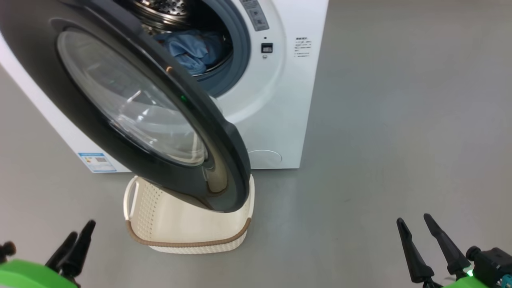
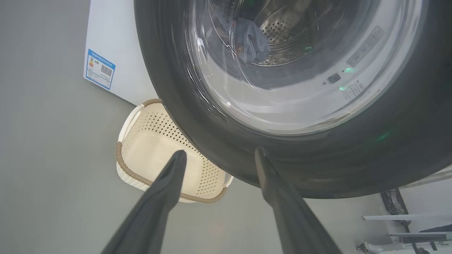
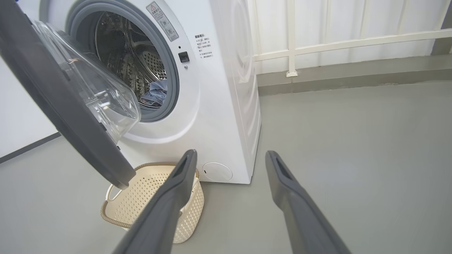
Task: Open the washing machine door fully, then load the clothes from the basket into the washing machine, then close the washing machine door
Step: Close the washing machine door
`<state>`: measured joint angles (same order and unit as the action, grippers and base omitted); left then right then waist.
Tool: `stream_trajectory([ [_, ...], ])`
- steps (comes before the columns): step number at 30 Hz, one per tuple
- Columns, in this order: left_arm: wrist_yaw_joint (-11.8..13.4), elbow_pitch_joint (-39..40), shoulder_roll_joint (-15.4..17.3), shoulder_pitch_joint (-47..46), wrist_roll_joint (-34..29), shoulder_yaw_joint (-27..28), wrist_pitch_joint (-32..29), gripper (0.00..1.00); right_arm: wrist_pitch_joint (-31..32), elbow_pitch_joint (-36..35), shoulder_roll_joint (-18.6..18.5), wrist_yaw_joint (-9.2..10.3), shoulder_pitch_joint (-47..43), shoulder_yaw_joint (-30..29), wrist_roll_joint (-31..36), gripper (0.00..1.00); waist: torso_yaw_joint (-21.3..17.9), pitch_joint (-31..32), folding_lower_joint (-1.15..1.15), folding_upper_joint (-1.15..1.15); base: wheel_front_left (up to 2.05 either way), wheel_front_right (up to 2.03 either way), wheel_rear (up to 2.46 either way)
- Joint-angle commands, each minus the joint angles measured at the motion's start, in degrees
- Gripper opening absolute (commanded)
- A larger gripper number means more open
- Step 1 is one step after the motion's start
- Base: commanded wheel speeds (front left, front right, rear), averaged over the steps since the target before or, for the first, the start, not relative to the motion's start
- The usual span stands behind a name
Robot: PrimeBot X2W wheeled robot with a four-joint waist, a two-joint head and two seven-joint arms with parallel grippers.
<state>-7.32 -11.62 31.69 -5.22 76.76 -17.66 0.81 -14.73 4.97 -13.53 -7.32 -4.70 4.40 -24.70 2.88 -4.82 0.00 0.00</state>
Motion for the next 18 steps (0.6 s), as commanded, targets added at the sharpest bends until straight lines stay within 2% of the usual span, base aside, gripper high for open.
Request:
stream_trajectory([
  [1,-0.2,0.3,3.1,-1.1,-1.1,1.5,1.6,1.0,-0.3,-1.3,-0.9,-0.17,0.0,0.8,0.1,1.0,-0.5,0.0,0.0,0.0,0.0,0.0,0.0],
  [7,-0.2,-3.5,4.1,-1.5,-4.2,-5.3,10.5,1.0,-0.3,-1.2,-0.5,-0.17,-0.2,0.5,0.0,1.0,-2.1,-0.2,0.0,0.0,0.0,0.0,0.0],
  [13,-0.2,-7.0,3.7,-3.7,-9.2,-8.8,14.0,1.0,-0.3,-1.3,-0.3,-0.17,-0.3,-0.1,0.1,1.0,-2.9,-0.4,0.0,0.0,0.0,0.0,0.0],
  [18,-0.2,-7.7,-0.3,-4.0,-19.6,-2.0,14.2,1.0,-0.3,-1.5,-0.2,-0.17,-0.2,-0.5,0.1,1.0,-3.2,-0.4,0.0,0.0,0.0,0.0,0.0],
])
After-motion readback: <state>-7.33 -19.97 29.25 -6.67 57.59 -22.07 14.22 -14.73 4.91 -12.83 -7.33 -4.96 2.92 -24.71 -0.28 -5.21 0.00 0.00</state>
